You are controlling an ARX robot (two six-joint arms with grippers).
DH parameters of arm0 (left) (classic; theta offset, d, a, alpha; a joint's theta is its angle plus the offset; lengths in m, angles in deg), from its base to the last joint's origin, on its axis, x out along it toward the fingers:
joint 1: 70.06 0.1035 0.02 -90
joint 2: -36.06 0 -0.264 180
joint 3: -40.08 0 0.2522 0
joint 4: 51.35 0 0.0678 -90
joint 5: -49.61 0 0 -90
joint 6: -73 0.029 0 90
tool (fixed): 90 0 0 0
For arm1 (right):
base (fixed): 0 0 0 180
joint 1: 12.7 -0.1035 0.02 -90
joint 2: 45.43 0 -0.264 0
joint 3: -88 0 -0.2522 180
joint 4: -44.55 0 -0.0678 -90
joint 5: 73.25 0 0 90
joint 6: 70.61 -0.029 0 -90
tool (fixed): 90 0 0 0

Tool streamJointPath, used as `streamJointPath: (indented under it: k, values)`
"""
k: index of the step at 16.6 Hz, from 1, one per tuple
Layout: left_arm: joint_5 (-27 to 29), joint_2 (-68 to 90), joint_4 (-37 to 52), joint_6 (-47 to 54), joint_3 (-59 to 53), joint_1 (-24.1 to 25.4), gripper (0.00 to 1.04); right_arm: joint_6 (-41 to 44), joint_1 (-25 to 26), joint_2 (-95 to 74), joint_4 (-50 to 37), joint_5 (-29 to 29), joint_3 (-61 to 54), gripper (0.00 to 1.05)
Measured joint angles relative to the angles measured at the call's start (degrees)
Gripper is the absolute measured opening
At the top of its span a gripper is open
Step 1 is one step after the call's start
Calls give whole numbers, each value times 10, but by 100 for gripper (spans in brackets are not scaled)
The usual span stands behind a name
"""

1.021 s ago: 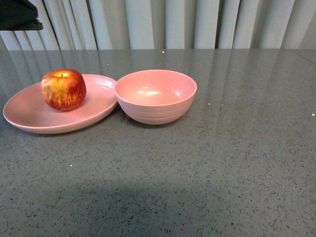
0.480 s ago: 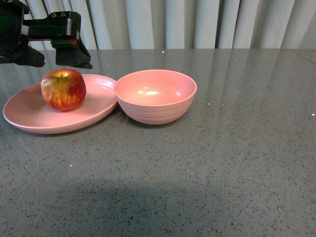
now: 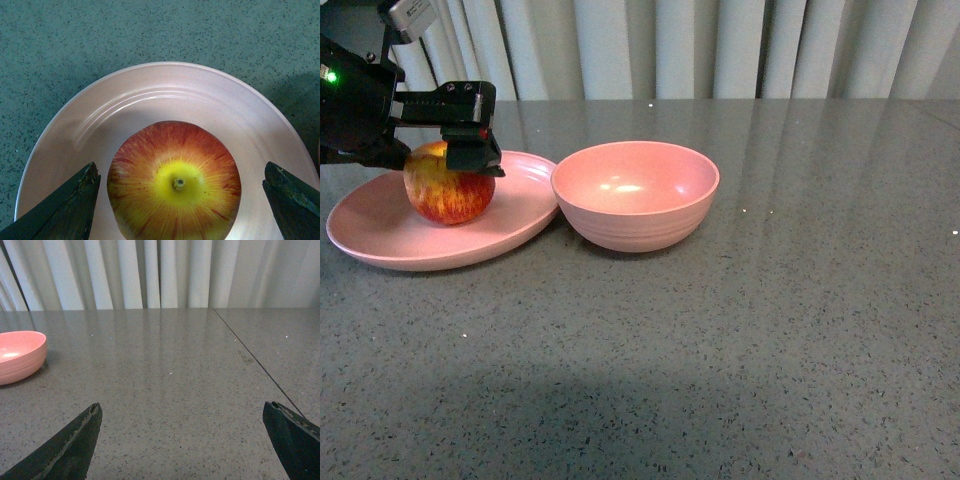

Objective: Move apple from plate to bowl

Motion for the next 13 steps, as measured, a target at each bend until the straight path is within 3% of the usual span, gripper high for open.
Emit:
streamJointPath:
  k: [7,10,13]
  values:
    - [-4,20,1,-3,0,5,98,0,0,0,0,0,0,98]
    - [-5,20,3,-3,0,5,76,0,0,0,0,0,0,98]
    - [-4,20,5,1,0,5,69,0,0,0,0,0,0,98]
